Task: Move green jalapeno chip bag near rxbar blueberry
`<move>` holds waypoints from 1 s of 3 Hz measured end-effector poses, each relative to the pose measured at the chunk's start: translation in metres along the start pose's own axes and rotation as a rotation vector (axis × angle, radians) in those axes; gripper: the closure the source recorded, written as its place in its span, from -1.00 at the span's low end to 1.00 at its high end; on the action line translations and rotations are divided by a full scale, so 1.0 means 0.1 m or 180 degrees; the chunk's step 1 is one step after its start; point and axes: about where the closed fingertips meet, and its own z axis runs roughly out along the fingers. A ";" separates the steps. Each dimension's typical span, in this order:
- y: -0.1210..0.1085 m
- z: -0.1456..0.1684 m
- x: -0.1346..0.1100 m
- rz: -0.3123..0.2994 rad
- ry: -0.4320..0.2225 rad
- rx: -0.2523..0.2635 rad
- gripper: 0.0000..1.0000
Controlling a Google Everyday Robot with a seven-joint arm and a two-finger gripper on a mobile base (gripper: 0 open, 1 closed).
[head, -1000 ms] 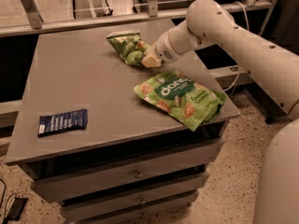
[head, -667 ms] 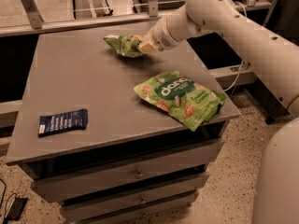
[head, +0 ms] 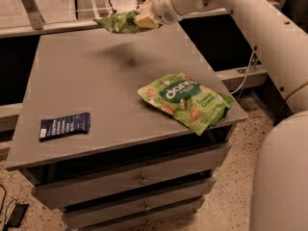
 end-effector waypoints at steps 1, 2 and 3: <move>0.15 0.12 -0.28 -0.0079 -0.0350 -0.0139 1.00; 0.50 0.27 -0.74 -0.0236 -0.0773 -0.0445 1.00; 0.89 0.36 -1.14 -0.0428 -0.1044 -0.0772 1.00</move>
Offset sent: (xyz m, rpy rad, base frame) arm -0.0898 0.1355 0.0353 0.2232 -0.0456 0.4596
